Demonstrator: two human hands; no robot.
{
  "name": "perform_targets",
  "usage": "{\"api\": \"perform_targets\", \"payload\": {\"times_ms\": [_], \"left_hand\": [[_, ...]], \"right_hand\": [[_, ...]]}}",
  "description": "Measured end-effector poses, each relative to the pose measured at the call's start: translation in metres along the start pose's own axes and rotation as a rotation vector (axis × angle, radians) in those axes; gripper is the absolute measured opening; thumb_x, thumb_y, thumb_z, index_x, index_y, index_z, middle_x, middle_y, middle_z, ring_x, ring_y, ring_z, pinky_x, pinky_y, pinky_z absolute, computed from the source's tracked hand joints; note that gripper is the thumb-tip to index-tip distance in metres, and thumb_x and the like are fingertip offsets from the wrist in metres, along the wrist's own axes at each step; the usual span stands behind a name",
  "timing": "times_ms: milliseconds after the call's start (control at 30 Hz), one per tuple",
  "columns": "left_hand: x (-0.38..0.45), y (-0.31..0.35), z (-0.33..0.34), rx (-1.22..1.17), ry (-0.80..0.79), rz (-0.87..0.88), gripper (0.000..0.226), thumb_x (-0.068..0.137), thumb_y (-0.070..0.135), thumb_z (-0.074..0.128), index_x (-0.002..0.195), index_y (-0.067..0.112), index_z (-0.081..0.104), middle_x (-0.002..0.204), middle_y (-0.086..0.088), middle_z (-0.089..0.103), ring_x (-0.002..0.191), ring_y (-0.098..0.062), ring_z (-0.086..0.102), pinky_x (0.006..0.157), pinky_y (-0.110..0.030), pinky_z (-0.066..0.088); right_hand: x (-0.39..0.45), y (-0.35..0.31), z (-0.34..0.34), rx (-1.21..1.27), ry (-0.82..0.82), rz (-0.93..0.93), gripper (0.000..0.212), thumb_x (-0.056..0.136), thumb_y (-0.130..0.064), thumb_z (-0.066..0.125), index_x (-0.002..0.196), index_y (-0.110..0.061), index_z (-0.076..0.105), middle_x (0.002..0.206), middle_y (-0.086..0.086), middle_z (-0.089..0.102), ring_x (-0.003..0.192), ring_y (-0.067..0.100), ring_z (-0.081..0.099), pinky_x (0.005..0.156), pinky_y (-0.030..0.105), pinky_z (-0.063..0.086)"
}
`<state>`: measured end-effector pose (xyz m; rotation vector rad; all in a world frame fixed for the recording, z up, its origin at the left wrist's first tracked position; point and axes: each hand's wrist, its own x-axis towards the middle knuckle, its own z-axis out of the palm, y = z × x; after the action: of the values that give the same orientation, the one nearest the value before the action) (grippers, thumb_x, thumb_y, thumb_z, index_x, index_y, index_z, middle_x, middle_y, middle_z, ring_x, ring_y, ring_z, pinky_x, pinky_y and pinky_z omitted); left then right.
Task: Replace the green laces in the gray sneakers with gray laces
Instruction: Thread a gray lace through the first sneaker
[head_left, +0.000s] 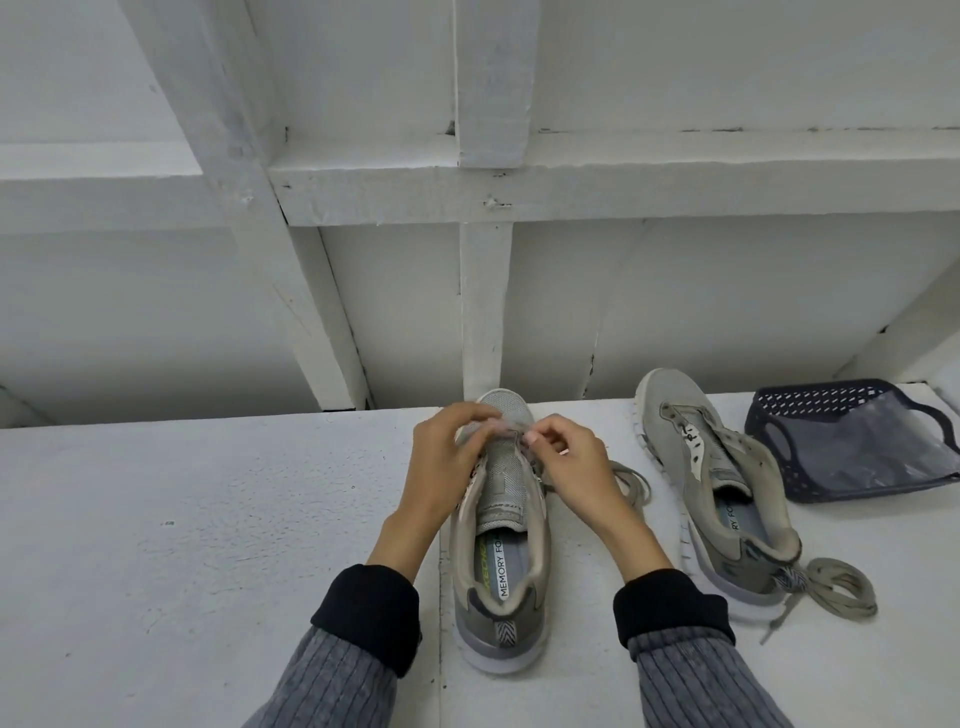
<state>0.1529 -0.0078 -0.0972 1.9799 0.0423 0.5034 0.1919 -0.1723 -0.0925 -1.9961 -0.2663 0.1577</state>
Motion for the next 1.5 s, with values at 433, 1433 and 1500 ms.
{"api": "perform_targets", "payload": {"times_ms": [433,1433,1500], "left_hand": [[-0.054,-0.001,0.018,-0.253,0.005,-0.342,0.024,0.095,0.011,0.061,0.108,0.03,0.067,0.118,0.014,0.064,0.113,0.001,0.057,0.101,-0.02,0.044],[-0.055,0.002,0.024,0.07,-0.009,-0.284,0.011,0.076,0.028,0.084,0.084,0.032,0.079,0.097,0.019,0.048,0.114,-0.013,0.039,0.091,-0.032,0.051],[-0.055,0.0,0.025,0.165,-0.011,-0.226,0.011,0.078,0.03,0.082,0.089,0.028,0.079,0.098,0.018,0.049,0.11,-0.011,0.035,0.09,-0.032,0.048]], "right_hand": [[-0.043,0.012,0.035,0.186,0.343,0.09,0.009,0.096,-0.009,0.055,0.091,-0.015,0.058,0.063,-0.001,0.055,0.057,0.01,0.051,0.053,0.014,0.041],[-0.043,0.02,0.008,-0.402,0.101,-0.137,0.009,0.093,-0.01,0.056,0.093,-0.009,0.065,0.106,0.0,0.046,0.099,0.014,0.04,0.078,0.021,0.028],[-0.041,0.022,0.012,-0.271,0.046,-0.108,0.009,0.093,-0.006,0.056,0.09,-0.008,0.064,0.1,-0.002,0.046,0.093,0.014,0.047,0.078,0.018,0.032]]}}
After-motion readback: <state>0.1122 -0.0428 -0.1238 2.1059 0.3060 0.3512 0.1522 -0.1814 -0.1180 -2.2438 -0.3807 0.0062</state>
